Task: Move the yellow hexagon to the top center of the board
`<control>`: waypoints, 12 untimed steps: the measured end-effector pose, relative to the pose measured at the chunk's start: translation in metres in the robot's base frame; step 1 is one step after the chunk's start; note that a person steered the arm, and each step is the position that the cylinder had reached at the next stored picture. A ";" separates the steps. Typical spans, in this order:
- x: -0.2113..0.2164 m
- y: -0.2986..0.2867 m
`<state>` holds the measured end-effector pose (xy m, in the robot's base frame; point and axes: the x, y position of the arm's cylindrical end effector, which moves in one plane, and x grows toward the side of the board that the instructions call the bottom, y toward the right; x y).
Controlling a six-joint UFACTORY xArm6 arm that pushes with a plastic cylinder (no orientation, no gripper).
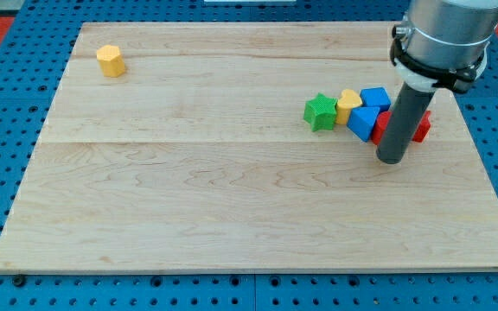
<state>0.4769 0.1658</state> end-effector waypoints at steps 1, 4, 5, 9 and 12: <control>0.001 -0.018; 0.002 -0.083; 0.002 -0.112; -0.112 -0.378; -0.180 -0.424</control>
<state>0.2973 -0.2583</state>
